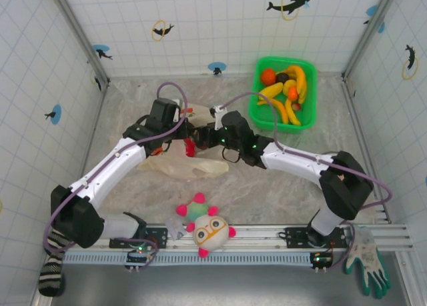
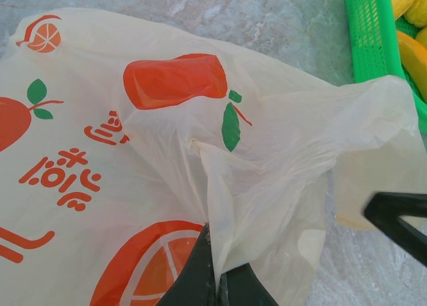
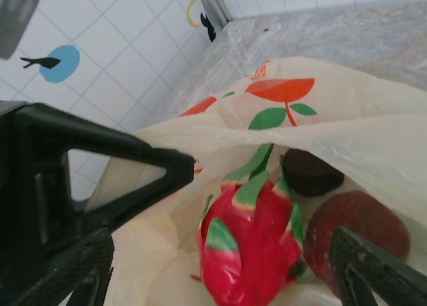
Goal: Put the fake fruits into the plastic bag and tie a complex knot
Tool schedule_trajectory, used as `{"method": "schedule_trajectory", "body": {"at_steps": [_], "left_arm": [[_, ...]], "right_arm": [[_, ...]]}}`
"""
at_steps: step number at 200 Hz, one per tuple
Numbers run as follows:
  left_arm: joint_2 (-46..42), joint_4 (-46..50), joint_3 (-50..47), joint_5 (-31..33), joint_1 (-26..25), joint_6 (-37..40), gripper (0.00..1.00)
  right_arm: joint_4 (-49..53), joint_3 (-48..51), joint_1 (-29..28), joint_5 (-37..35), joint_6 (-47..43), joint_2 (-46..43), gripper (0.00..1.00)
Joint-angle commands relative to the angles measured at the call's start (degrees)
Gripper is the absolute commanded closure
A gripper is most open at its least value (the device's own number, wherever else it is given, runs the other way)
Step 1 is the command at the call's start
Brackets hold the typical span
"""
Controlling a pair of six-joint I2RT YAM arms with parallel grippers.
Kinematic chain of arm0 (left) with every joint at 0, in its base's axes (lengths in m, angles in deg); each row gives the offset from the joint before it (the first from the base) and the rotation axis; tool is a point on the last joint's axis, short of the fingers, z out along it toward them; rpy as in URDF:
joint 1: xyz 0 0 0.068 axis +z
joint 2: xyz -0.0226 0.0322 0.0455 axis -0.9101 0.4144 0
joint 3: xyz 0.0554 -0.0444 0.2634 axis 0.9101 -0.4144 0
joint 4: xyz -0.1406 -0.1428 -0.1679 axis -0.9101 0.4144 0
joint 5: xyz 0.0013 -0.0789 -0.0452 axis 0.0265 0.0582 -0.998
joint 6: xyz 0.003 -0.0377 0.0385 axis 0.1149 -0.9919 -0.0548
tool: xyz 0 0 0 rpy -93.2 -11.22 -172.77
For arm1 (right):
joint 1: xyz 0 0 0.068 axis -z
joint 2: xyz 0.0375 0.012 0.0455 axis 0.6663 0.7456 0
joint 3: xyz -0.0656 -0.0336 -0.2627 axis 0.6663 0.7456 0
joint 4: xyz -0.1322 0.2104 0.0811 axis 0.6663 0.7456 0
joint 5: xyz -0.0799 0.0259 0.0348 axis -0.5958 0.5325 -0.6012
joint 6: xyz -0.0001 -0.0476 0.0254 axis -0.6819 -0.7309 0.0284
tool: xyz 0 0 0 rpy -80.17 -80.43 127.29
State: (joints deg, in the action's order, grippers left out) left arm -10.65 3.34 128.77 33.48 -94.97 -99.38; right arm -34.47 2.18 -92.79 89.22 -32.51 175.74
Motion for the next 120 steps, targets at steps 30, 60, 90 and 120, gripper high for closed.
{"method": "schedule_trajectory", "body": {"at_steps": [30, 60, 90, 120], "left_arm": [[-0.14, -0.22, -0.61, 0.33, 0.48, 0.01, 1.0], [-0.4, -0.44, -0.7, 0.08, 0.48, 0.15, 1.0], [-0.98, -1.89, -1.15, -1.48, 0.45, 0.46, 1.0], [-1.28, -1.98, -1.16, -1.63, 0.52, 0.71, 1.0]], "right_arm": [[13.81, 1.81, 1.95, -5.12, -3.34, -10.33, 0.15], [20.08, 1.39, 5.65, -9.26, -5.68, -14.83, 0.15], [25.91, 1.23, 13.12, -11.22, -5.43, -17.16, 0.15], [27.61, 0.18, 20.88, -13.03, -5.76, -16.59, 0.16]]}}
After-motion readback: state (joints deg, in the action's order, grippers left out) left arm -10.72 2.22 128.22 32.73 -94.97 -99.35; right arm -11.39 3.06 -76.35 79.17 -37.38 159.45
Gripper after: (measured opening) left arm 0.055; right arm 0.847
